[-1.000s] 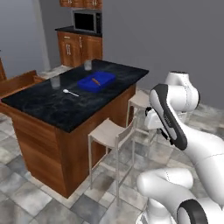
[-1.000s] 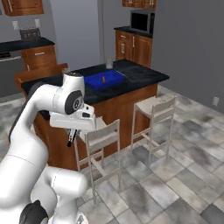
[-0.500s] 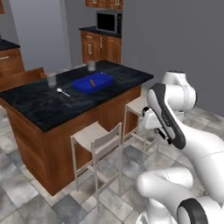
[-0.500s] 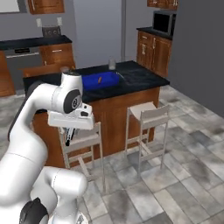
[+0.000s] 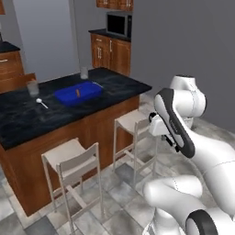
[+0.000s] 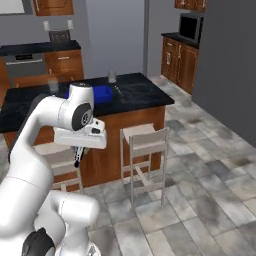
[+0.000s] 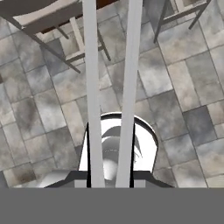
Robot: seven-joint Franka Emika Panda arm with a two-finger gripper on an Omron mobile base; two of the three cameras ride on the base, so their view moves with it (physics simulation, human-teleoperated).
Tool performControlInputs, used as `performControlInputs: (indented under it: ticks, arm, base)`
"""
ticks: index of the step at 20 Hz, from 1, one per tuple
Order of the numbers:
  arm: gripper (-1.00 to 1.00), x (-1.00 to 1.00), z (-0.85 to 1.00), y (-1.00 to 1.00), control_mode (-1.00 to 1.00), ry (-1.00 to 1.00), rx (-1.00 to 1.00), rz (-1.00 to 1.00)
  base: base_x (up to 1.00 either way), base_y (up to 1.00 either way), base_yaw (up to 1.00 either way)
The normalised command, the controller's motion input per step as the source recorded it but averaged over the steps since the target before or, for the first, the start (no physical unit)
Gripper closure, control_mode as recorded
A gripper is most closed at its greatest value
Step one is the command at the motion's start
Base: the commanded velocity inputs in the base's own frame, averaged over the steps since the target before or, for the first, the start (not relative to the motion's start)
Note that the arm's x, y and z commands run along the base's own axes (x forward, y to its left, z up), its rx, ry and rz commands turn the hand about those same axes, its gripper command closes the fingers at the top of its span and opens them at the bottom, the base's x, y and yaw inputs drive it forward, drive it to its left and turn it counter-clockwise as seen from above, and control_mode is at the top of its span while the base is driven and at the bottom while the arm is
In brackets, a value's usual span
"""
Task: Take the tongs from the drawer on the left and place them on the dining counter next to the tray containing the hot dog.
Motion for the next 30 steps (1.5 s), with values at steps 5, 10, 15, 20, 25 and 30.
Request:
performControlInputs:
  ticks: [5,10,15,20,25,30]
  arm:
    - [1.0,0.0,0.0,0.0,1.0,0.0,0.0,0.0]
    - [1.0,0.0,0.0,0.0,1.0,0.0,0.0,0.0]
    - [1.0,0.0,0.0,0.0,1.0,0.0,0.0,0.0]
    - [1.0,0.0,0.0,0.0,1.0,0.0,0.0,0.0]
    - [1.0,0.0,0.0,0.0,1.0,0.0,0.0,0.0]
    - [1.0,0.0,0.0,0.0,1.0,0.0,0.0,0.0]
  base:
    - [0.46,-0.52,0.48]
    - [0.16,-0.41,0.49]
    - [0.13,-0.22,0.45]
    - [0.38,-0.47,0.42]
    - [0.45,-0.59,0.13]
    - [0.71,-0.34,-0.01]
